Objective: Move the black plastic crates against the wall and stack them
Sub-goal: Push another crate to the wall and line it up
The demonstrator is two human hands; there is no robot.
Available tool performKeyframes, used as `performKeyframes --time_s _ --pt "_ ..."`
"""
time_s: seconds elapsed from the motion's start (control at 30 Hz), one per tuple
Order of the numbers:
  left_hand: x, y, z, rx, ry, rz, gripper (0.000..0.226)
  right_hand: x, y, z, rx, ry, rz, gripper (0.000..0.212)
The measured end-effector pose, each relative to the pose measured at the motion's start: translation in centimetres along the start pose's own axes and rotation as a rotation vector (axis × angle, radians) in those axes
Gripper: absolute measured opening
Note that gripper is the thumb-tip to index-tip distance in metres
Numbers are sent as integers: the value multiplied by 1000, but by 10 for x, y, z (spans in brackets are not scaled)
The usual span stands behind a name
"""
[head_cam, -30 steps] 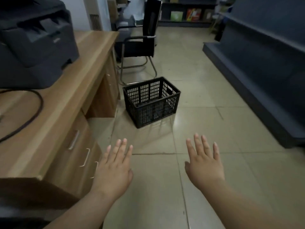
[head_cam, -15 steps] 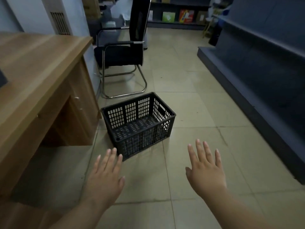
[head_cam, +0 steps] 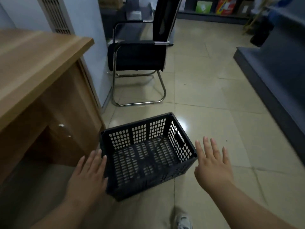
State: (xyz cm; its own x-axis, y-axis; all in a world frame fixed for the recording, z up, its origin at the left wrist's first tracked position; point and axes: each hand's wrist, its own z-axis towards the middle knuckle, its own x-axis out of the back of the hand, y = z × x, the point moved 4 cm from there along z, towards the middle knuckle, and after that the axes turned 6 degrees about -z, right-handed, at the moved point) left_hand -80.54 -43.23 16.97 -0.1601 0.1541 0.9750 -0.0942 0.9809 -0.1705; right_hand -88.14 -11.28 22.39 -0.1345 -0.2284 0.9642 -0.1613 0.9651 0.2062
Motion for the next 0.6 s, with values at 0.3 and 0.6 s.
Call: performKeyframes --time_s 0.3,0.6 --pt "-94 4 143 215 -173 89 65 -78 -1 207 140 -170 -37 76" --pt "-228 -18 204 272 -279 183 73 -226 -27 314 218 -178 -185 73"
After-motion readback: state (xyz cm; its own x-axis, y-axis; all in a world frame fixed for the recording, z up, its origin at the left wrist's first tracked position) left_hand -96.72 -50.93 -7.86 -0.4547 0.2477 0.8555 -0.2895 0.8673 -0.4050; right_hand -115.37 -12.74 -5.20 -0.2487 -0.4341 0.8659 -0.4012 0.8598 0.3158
